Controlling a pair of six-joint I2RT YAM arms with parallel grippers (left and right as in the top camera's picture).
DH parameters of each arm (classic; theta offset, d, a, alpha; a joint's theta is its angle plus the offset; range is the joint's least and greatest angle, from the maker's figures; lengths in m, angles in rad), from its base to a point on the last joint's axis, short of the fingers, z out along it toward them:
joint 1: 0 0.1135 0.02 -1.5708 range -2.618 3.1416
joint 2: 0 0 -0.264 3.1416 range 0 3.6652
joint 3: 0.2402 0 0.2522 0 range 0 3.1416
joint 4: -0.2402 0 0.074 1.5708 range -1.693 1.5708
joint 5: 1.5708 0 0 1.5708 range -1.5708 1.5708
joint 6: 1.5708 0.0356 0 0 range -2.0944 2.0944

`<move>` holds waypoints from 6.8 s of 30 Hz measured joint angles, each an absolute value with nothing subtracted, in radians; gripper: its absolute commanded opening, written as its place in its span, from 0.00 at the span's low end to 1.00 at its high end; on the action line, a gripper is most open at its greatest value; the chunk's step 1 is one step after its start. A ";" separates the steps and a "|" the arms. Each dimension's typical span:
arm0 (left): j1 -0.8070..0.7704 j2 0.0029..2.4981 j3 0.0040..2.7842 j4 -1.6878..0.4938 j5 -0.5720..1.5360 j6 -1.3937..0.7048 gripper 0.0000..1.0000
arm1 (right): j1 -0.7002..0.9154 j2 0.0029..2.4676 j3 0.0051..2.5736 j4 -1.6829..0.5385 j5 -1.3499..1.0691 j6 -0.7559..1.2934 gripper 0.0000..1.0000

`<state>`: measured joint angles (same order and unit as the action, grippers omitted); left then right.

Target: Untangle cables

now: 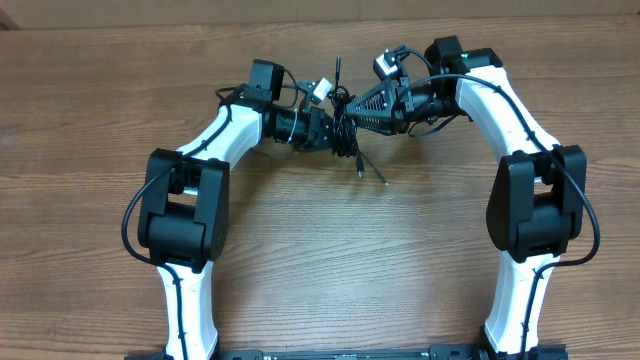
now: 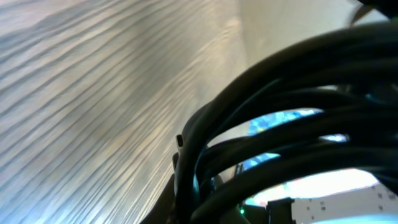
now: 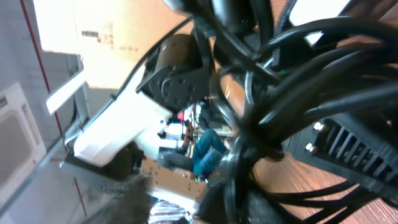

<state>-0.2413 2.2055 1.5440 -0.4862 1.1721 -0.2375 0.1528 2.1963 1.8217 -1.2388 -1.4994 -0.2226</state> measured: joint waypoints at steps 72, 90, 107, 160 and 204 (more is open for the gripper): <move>-0.294 2.177 1.603 -1.104 0.264 -0.236 0.04 | 0.400 2.196 1.731 -1.021 -0.504 0.260 0.06; -0.295 2.182 1.860 -1.227 0.379 -0.199 0.04 | 0.400 2.196 1.728 -1.015 -0.478 0.289 0.35; -0.365 2.183 1.576 -1.034 0.390 -0.088 0.04 | 0.280 2.146 1.789 -1.302 -0.598 0.212 0.17; -0.273 2.175 1.626 -0.889 0.196 -0.167 0.04 | 0.487 2.132 1.582 -0.649 -0.396 0.366 0.23; -0.209 2.106 1.650 -0.982 -0.038 -0.290 0.04 | 0.487 2.132 1.582 -0.584 -0.313 0.366 0.33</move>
